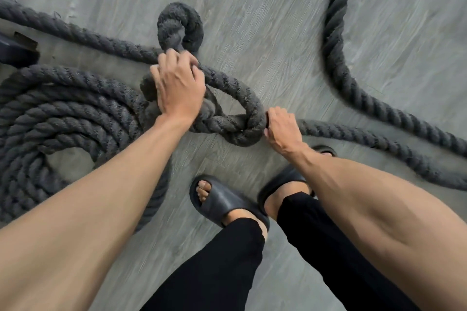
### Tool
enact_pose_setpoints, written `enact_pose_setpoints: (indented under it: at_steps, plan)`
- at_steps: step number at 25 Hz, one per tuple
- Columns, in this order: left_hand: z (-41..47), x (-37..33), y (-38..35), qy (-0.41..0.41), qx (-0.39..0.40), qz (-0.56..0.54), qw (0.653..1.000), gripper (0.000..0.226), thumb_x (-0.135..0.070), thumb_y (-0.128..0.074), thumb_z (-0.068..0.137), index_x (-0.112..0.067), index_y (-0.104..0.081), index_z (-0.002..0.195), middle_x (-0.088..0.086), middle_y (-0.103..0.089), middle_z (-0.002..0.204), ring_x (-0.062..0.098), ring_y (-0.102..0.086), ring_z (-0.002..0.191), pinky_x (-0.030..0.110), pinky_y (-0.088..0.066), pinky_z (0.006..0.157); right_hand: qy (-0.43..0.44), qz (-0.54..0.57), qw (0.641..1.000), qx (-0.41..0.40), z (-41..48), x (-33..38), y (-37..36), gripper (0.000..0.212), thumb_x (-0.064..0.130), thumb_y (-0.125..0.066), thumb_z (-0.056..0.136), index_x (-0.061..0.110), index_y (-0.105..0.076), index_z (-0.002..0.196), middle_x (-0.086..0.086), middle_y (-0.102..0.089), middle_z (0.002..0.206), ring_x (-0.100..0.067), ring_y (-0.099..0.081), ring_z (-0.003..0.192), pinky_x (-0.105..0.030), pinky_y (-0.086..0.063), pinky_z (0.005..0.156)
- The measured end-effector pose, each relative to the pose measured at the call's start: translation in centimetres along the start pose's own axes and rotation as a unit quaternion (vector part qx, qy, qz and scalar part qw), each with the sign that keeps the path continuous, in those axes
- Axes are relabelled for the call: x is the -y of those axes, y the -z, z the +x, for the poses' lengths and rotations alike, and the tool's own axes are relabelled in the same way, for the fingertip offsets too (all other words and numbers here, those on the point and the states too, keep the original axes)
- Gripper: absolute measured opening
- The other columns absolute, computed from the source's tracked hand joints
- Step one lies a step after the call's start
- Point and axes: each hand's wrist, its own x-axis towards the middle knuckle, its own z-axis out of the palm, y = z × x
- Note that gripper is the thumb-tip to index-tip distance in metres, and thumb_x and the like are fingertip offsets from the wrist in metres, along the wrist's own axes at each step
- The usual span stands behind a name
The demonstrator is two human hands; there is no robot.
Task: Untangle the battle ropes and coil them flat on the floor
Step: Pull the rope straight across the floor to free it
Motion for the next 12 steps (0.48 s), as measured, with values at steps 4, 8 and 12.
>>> enact_pose_setpoints:
  at_steps: [4,8,12]
  plan:
    - [-5.6,-5.4,0.9,-0.129,0.135,-0.099,0.977,0.015,-0.021,-0.052,0.089,-0.013,-0.062,0.098,0.008,-0.063,0.096,0.031,-0.059,0.091,0.041,-0.043,0.084,-0.033,0.13,0.987,0.084,-4.7,2.4,3.9,0.036,0.043,-0.052,0.099,0.008,-0.05,0.106,-0.02,-0.063,0.11,-0.038,-0.059,0.103,-0.043,-0.042,0.084]
    - [-9.9,-10.5,4.1,0.134,0.213,-0.225,0.941,0.034,-0.03,-0.058,0.094,-0.009,-0.05,0.12,0.014,-0.053,0.119,0.034,-0.056,0.105,0.039,-0.042,0.092,-0.064,0.179,0.969,0.156,-8.7,3.7,10.8,0.053,0.069,-0.039,0.093,0.017,-0.047,0.1,-0.009,-0.067,0.096,-0.03,-0.063,0.089,-0.039,-0.042,0.072]
    - [-12.2,-12.2,9.7,0.276,0.12,-0.253,0.92,0.029,-0.032,-0.058,0.093,-0.007,-0.052,0.105,0.017,-0.058,0.113,0.035,-0.051,0.114,0.039,-0.037,0.095,-0.135,0.329,0.901,0.248,-12.6,3.8,17.8,0.053,0.06,-0.046,0.096,0.012,-0.058,0.081,-0.008,-0.064,0.064,-0.027,-0.062,0.058,-0.029,-0.046,0.052]
